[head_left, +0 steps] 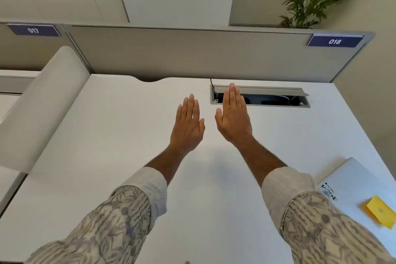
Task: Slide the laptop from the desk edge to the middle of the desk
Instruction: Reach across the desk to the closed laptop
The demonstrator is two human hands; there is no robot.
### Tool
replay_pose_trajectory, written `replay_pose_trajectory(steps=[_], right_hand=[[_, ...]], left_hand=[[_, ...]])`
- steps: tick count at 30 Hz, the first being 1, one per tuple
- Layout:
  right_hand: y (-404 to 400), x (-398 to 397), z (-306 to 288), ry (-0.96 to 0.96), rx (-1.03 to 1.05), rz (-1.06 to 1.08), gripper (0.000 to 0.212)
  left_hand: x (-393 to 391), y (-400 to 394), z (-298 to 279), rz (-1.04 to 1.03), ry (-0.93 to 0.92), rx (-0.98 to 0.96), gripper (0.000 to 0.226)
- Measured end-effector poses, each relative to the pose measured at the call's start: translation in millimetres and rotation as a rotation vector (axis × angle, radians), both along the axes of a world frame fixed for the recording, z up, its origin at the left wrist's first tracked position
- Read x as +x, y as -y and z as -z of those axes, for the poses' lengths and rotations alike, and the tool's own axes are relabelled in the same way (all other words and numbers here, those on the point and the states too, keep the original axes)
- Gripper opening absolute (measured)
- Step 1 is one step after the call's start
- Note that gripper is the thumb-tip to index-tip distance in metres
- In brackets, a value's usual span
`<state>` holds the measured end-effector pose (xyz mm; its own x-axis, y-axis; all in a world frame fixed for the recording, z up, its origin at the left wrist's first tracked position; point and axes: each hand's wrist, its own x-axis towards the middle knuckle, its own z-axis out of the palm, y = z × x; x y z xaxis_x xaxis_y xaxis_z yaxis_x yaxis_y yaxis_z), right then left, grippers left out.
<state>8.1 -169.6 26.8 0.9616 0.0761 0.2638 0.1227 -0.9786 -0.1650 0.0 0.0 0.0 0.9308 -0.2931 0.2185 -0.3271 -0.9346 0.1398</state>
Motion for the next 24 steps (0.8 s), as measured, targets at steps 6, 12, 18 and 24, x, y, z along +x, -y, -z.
replay_pose_trajectory(steps=[6, 12, 18, 24], right_hand=[[-4.4, -27.2, 37.6, -0.116, -0.013, 0.03, 0.07], [-11.3, -53.4, 71.5, -0.191, -0.036, 0.025, 0.07], [-14.3, -73.9, 99.4, -0.231, -0.068, 0.007, 0.07], [-16.6, -95.1, 122.9, -0.276, -0.062, -0.005, 0.069]], left_hand=[[-23.7, -6.0, 32.2, -0.014, -0.095, 0.034, 0.065], [-50.7, -12.3, 60.2, -0.001, -0.161, 0.031, 0.064], [-70.1, -15.8, 81.4, 0.005, -0.213, 0.049, 0.064], [-90.7, -16.4, 101.0, 0.008, -0.276, 0.05, 0.064]])
